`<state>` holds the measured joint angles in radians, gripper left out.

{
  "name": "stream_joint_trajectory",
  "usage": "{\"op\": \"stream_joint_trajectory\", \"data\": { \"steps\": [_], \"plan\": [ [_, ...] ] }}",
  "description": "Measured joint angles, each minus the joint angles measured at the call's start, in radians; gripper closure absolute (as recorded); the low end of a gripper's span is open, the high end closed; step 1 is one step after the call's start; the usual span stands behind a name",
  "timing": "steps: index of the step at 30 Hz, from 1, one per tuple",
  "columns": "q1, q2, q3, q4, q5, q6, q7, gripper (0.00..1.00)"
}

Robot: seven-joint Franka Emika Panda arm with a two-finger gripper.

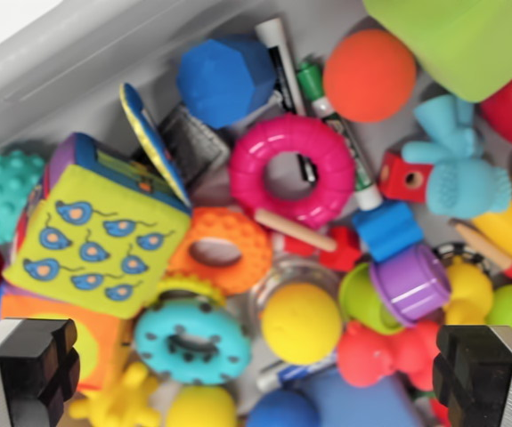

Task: Pick an object from the bin

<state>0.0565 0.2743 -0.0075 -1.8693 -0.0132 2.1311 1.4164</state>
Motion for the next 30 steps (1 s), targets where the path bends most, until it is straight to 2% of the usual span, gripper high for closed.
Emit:
{"op": "stream_joint_trajectory", "data": {
  "steps": [15, 23, 27, 30],
  "plan": [
    [0.065, 0.08, 0.0, 0.063, 0.009, 0.02, 0.316, 0.0],
    [0.107, 0.136, -0.001, 0.111, 0.015, 0.03, 0.51, 0.0],
    [0.122, 0.159, -0.002, 0.131, 0.017, 0.034, 0.582, 0.0],
    [0.124, 0.172, -0.002, 0.127, 0.017, 0.054, 0.592, 0.0]
  ]
}}
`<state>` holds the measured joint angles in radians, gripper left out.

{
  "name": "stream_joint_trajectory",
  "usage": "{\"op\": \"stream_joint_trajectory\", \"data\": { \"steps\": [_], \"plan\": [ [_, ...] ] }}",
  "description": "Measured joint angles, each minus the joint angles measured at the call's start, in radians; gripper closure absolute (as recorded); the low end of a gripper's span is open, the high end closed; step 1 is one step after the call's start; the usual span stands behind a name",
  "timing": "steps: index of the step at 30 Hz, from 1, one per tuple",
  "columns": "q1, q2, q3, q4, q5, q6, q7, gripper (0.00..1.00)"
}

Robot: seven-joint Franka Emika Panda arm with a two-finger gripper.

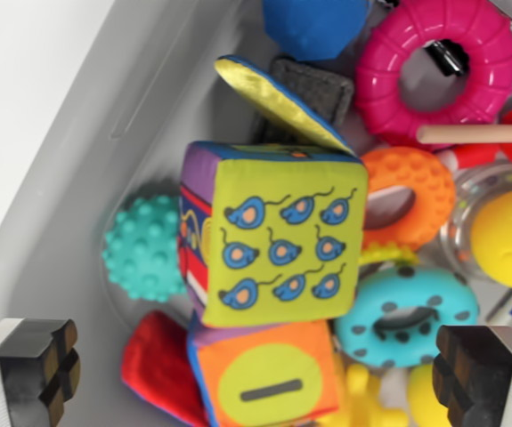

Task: Pick an object from the bin

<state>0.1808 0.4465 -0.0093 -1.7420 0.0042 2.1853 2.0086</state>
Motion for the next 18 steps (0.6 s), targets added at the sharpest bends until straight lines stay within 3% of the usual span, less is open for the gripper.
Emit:
{"op": "stream_joint_trajectory", "data": {
  "steps": [18],
  "plan": [
    [-0.002, 0.105, -0.001, -0.032, 0.001, 0.135, 0.002, 0.0]
  ]
}}
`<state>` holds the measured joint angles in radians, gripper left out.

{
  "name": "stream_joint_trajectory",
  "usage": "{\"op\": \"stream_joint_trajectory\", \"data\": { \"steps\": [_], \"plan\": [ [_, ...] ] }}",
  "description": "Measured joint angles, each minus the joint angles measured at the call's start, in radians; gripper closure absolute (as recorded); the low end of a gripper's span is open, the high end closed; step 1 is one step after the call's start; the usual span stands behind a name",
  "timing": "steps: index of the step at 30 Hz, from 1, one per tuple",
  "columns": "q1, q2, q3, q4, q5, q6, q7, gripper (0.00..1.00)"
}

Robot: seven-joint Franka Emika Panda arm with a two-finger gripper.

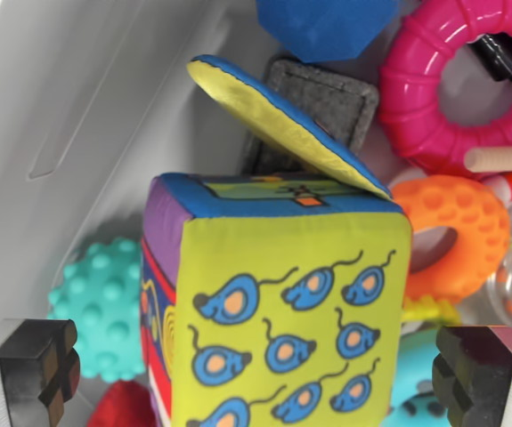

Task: Pick an object from the bin

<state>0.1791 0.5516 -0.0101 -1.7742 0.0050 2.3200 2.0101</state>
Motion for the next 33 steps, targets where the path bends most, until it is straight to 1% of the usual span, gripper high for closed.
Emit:
{"op": "stream_joint_trajectory", "data": {
  "steps": [13, 25, 26, 33],
  "plan": [
    [0.0, 0.064, 0.0, -0.003, 0.001, 0.067, 0.0, 0.0],
    [0.0, 0.087, 0.0, -0.003, 0.001, 0.091, 0.0, 0.0],
    [0.0, 0.087, 0.0, -0.003, 0.001, 0.092, 0.0, 1.0],
    [0.0, 0.087, 0.0, -0.003, 0.001, 0.092, 0.0, 1.0]
  ]
}}
